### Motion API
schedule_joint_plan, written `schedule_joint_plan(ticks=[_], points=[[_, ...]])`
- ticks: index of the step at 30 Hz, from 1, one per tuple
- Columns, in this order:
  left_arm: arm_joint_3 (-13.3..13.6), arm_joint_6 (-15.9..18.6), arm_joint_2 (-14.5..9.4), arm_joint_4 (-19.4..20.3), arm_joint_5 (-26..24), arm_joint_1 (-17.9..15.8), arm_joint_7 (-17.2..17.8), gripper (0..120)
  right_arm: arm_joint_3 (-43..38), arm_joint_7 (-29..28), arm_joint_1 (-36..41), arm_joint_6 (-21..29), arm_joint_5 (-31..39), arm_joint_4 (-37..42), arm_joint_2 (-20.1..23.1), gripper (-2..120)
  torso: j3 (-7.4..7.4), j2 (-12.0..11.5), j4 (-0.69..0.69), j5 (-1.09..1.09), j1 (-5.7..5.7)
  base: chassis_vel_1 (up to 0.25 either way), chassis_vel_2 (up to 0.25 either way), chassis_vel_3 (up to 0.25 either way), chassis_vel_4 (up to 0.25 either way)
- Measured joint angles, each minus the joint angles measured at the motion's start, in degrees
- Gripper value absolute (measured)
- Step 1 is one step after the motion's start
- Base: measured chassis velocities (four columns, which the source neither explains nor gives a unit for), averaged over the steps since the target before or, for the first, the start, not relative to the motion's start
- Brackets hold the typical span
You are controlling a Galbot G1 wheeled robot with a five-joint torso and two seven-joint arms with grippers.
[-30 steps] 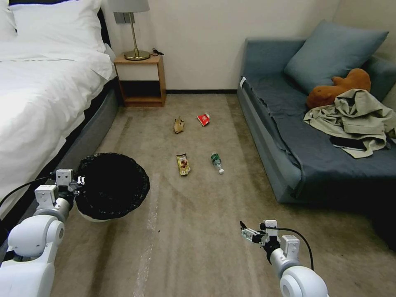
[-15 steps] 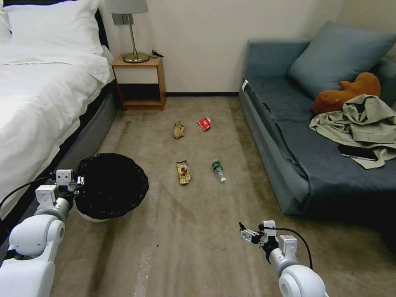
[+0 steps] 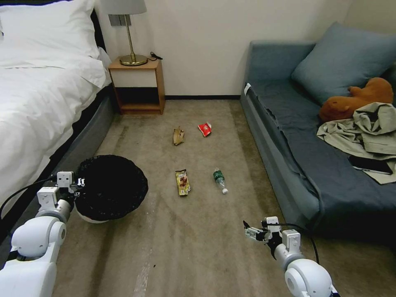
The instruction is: Pick up the trash bin, then pick up the garbage on the floor and place it into the trash bin.
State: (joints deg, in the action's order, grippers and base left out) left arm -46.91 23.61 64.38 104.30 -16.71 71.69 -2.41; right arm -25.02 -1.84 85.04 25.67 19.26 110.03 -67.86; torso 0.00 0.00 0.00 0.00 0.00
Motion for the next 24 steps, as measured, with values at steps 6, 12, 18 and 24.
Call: schedule_joint_plan(ticks=[6, 12, 18, 24], points=[[-0.33, 0.10, 0.13, 0.24, 0.12, 0.36, 0.30, 4, 0.13, 0.12, -0.84, 0.27, 0.44, -0.23, 1.46, 100, 0.00, 0.00, 0.00, 0.00, 0.00, -0.119, 0.119, 0.124, -0.119], [-0.80, 0.17, 0.12, 0.24, 0.15, 0.59, 0.46, 4, 0.79, 0.24, -1.43, 0.40, 0.56, -0.58, 1.77, 100, 0.00, 0.00, 0.01, 0.00, 0.00, -0.124, 0.126, 0.134, -0.124], [-1.10, 0.17, 0.08, 0.29, 0.19, 0.88, 0.41, 4, 1.48, 0.27, -1.58, 0.41, 0.39, -0.90, 1.26, 100, 0.00, 0.00, 0.00, 0.00, 0.00, -0.114, 0.122, 0.101, -0.126], [-1.31, 0.17, -0.02, 0.38, 0.18, 0.96, 0.33, 4, 1.73, 0.34, -1.63, 0.45, 0.32, -0.94, 1.04, 100, 0.00, 0.00, 0.01, 0.00, 0.00, -0.117, 0.119, 0.113, -0.099]])
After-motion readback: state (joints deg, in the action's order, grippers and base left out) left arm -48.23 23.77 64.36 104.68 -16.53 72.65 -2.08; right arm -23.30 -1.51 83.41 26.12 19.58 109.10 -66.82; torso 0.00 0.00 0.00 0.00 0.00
